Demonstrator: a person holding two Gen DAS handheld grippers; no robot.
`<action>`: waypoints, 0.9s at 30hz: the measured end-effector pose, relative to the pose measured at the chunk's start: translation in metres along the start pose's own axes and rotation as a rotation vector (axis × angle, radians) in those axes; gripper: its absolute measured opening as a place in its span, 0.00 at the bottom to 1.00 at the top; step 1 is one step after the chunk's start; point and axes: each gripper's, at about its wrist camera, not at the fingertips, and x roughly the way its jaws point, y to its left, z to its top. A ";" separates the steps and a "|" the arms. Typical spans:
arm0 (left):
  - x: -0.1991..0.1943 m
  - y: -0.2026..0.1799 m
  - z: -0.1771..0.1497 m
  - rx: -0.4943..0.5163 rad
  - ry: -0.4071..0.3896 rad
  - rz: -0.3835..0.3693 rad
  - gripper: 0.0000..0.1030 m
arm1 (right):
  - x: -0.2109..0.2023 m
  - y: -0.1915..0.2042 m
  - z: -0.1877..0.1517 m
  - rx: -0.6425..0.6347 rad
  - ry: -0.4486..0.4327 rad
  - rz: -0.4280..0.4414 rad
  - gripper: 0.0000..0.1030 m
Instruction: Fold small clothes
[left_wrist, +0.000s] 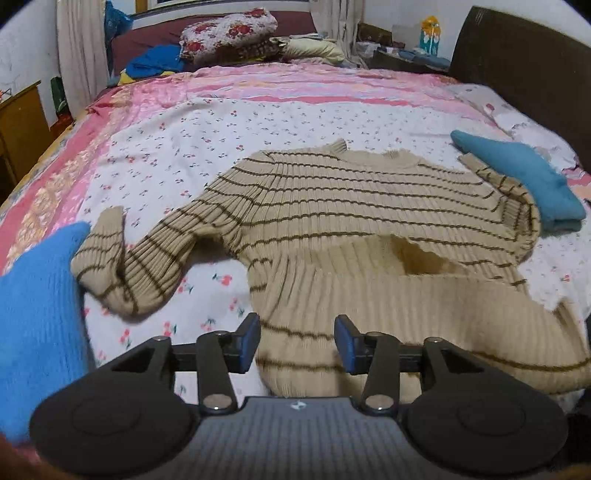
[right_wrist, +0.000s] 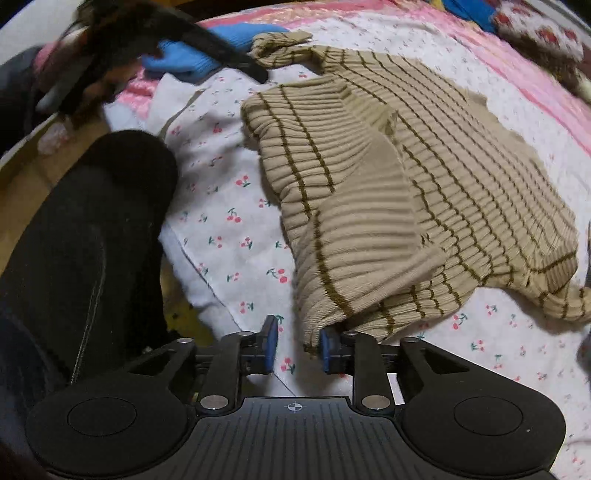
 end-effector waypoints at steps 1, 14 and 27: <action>0.007 -0.001 0.003 0.010 0.007 0.007 0.48 | -0.003 0.001 -0.001 -0.011 -0.004 -0.005 0.29; 0.049 -0.005 0.012 0.091 0.095 -0.008 0.14 | -0.029 -0.043 0.046 0.105 -0.200 -0.038 0.31; 0.015 0.018 -0.017 0.039 0.102 -0.055 0.10 | 0.088 -0.069 0.111 0.214 -0.160 0.048 0.22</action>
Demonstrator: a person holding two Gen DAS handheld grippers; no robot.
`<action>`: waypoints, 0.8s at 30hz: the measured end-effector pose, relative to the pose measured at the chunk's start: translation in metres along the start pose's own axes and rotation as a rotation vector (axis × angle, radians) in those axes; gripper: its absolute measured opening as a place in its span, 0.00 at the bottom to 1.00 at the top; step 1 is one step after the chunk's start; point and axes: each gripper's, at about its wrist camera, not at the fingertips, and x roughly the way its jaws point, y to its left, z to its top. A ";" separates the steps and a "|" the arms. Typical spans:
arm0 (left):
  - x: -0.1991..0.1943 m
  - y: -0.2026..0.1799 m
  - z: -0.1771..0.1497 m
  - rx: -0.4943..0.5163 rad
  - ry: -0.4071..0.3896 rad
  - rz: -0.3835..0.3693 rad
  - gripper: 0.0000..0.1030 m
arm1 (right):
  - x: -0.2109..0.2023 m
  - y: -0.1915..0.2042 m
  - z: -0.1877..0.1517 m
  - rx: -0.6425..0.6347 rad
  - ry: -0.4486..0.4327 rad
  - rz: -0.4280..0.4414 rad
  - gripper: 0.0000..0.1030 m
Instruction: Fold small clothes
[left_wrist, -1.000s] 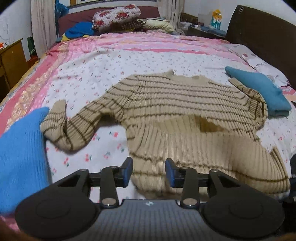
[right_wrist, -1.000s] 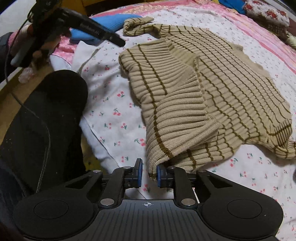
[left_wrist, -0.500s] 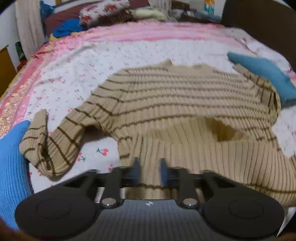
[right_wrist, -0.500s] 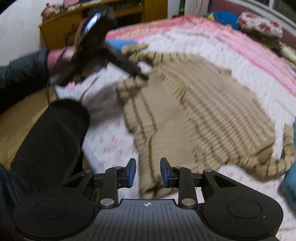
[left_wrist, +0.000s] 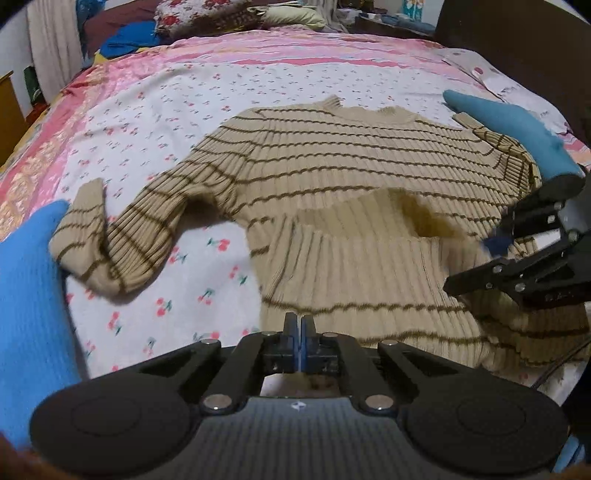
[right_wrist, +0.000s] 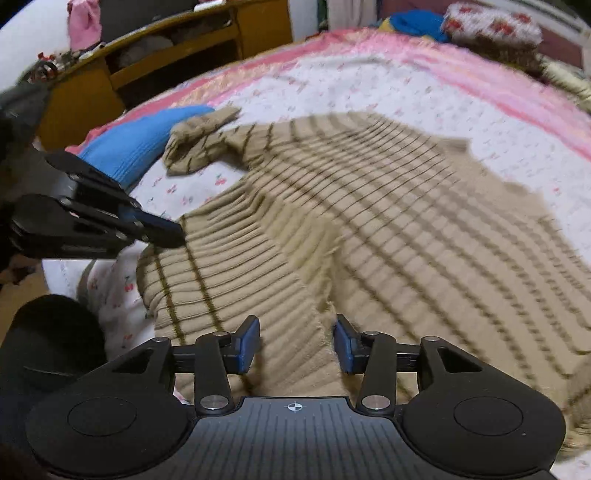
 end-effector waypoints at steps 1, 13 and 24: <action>-0.003 0.003 -0.003 -0.011 -0.004 0.002 0.10 | 0.001 0.006 -0.003 -0.007 0.013 0.016 0.14; -0.024 0.023 0.025 -0.145 -0.158 -0.052 0.12 | -0.046 0.090 -0.053 -0.266 0.077 0.268 0.07; 0.013 -0.030 0.019 0.071 0.056 -0.092 0.13 | -0.054 0.129 -0.066 -0.356 0.087 0.413 0.05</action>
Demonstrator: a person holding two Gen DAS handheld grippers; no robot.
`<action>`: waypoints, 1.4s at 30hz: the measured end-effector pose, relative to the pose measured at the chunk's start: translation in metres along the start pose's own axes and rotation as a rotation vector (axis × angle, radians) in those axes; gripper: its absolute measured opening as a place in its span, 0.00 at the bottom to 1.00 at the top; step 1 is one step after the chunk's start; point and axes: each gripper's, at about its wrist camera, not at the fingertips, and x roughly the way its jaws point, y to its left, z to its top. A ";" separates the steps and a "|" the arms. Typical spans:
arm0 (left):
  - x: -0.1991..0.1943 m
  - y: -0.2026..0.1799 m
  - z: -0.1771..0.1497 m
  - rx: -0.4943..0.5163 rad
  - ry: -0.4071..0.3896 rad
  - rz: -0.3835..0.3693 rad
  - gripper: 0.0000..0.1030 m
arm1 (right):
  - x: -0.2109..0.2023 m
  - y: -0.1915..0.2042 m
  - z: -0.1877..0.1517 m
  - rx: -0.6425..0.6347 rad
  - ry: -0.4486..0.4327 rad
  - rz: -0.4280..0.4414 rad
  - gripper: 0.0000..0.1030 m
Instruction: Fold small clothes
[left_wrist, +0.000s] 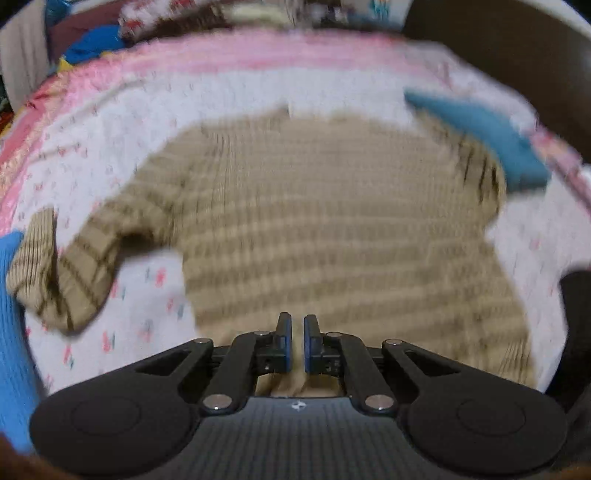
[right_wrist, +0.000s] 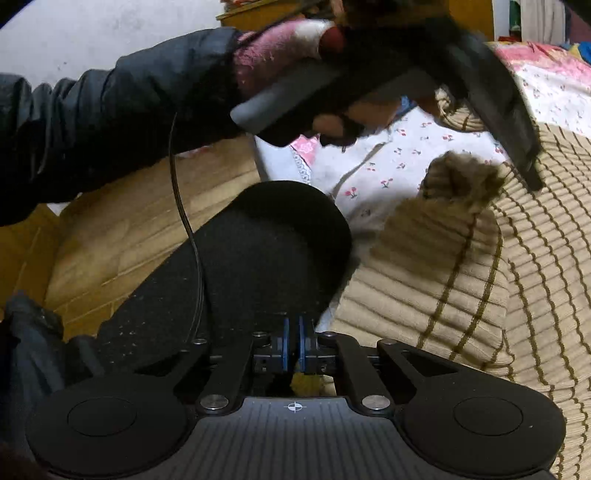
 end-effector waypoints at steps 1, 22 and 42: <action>0.002 0.000 -0.007 0.018 0.042 0.015 0.13 | -0.002 -0.004 0.000 0.010 -0.001 -0.003 0.08; -0.031 -0.022 -0.034 -0.041 -0.025 0.042 0.18 | -0.073 -0.077 -0.112 0.739 -0.102 -0.351 0.25; -0.023 -0.010 -0.089 -0.059 0.126 0.193 0.24 | -0.062 -0.073 -0.133 0.897 -0.119 -0.312 0.29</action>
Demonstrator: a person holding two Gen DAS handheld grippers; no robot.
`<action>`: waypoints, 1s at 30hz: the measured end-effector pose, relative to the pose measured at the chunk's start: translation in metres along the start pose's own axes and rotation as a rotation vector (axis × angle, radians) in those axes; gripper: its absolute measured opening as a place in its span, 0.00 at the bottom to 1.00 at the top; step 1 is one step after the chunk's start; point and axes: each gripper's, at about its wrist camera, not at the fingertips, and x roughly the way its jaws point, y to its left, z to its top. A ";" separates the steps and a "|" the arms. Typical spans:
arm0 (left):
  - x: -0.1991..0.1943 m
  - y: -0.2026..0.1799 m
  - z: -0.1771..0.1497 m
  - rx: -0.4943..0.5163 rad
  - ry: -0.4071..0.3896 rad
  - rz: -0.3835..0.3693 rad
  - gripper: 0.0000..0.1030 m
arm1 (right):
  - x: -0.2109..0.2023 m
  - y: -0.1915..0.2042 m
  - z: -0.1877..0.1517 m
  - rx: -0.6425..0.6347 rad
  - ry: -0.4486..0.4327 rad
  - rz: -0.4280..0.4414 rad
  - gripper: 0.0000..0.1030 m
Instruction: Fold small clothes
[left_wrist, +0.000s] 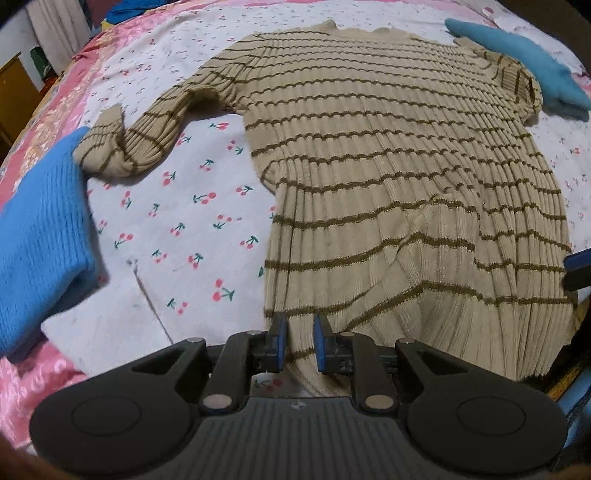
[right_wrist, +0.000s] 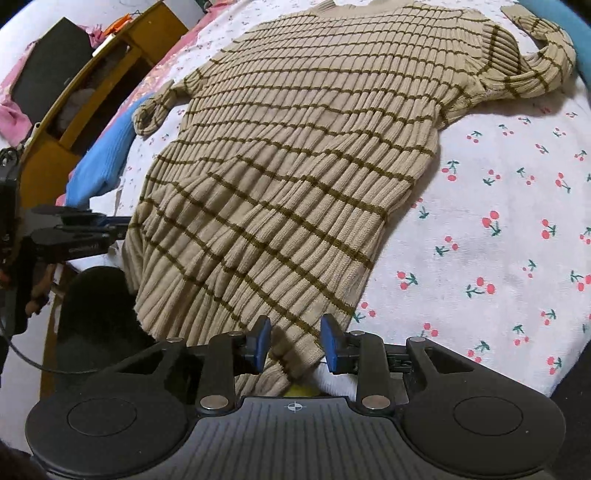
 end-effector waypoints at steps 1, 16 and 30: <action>-0.001 0.000 -0.001 -0.010 -0.005 -0.002 0.24 | 0.003 0.000 0.001 0.015 -0.004 0.004 0.29; -0.019 0.006 0.002 -0.047 -0.108 -0.057 0.24 | -0.008 -0.004 -0.004 0.073 0.006 -0.074 0.26; -0.018 -0.002 0.008 -0.033 -0.132 -0.099 0.25 | -0.044 -0.011 -0.005 0.039 -0.015 -0.067 0.06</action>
